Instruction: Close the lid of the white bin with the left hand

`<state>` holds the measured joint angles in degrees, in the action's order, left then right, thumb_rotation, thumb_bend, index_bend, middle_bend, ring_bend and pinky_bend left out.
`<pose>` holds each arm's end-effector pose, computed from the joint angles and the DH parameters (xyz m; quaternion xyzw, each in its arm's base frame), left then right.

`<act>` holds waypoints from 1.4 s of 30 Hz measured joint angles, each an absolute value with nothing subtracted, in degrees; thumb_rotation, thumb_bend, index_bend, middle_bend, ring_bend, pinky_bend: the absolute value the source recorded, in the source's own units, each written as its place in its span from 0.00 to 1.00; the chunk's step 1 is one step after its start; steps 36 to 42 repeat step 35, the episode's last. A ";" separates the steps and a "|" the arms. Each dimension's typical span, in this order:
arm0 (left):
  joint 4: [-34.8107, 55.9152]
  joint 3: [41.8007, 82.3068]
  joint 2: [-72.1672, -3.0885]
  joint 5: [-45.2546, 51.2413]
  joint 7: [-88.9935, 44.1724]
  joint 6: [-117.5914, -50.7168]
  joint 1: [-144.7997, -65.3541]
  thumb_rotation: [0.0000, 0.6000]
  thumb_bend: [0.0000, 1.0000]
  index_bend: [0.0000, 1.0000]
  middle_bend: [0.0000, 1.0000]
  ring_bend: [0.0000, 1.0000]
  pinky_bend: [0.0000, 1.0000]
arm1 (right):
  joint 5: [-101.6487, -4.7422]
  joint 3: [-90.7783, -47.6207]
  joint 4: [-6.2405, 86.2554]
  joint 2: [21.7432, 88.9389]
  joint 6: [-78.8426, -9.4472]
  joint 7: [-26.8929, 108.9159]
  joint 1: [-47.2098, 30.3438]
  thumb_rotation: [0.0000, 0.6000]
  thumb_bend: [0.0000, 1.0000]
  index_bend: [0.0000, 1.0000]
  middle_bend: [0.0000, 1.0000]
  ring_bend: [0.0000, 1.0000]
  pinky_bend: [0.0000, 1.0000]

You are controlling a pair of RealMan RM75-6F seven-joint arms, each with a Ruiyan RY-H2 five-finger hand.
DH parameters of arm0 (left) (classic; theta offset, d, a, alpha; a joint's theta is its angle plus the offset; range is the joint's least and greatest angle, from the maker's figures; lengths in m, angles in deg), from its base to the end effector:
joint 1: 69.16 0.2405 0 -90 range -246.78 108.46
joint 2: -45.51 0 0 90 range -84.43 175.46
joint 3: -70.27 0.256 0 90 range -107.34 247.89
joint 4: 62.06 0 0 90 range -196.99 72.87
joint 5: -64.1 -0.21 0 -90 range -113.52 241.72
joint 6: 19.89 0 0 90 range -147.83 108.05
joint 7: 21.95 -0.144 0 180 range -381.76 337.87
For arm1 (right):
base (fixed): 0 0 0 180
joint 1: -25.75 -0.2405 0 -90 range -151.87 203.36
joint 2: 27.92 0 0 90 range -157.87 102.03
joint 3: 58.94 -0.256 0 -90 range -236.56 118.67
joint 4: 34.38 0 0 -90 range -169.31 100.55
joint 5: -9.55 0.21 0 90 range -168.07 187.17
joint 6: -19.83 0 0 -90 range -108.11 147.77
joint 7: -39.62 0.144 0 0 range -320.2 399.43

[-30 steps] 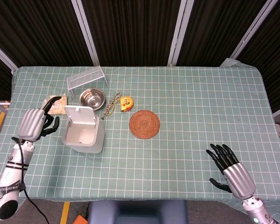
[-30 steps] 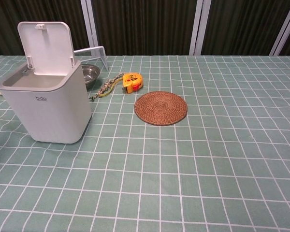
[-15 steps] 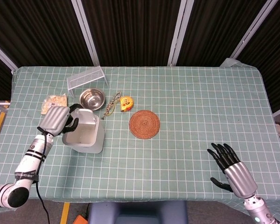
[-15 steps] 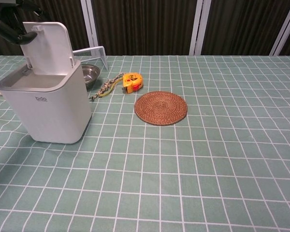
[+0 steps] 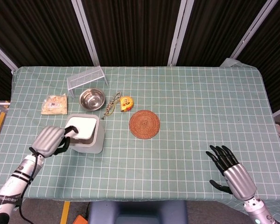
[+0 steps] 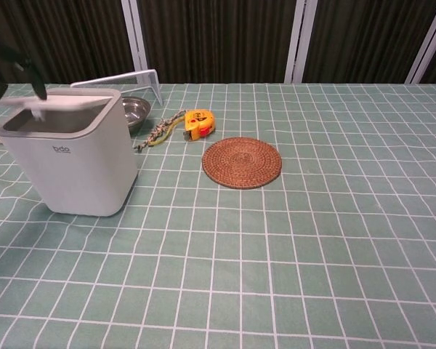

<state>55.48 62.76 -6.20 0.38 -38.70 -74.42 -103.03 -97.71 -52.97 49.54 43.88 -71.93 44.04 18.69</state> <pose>-0.1675 0.2828 0.1331 -0.7391 -0.4068 -0.3195 0.4316 -0.2766 -0.1501 0.1030 0.6963 -0.3307 0.4684 0.4318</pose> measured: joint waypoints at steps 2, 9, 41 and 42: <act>55.53 64.29 -5.74 -0.72 -38.42 -72.82 -102.62 1.00 0.73 0.33 1.00 1.00 1.00 | -97.97 -52.82 49.59 43.87 -71.90 44.04 18.64 1.00 0.26 0.00 0.00 0.00 0.00; 54.70 66.23 -5.96 -1.47 -38.44 -70.47 -102.43 1.00 0.73 0.29 1.00 1.00 1.00 | -98.37 -52.55 49.76 43.66 -72.25 44.27 18.75 1.00 0.26 0.00 0.00 0.00 0.00; 23.29 74.41 -20.91 -35.99 -24.39 -122.12 -67.94 1.00 0.44 0.04 0.00 0.00 0.00 | -97.26 -52.21 51.13 42.99 -70.18 42.91 18.79 1.00 0.26 0.00 0.00 0.00 0.00; 23.29 74.41 -20.91 -35.99 -24.39 -122.12 -67.94 1.00 0.44 0.04 0.00 0.00 0.00 | -97.26 -52.21 51.13 42.99 -70.18 42.91 18.79 1.00 0.26 0.00 0.00 0.00 0.00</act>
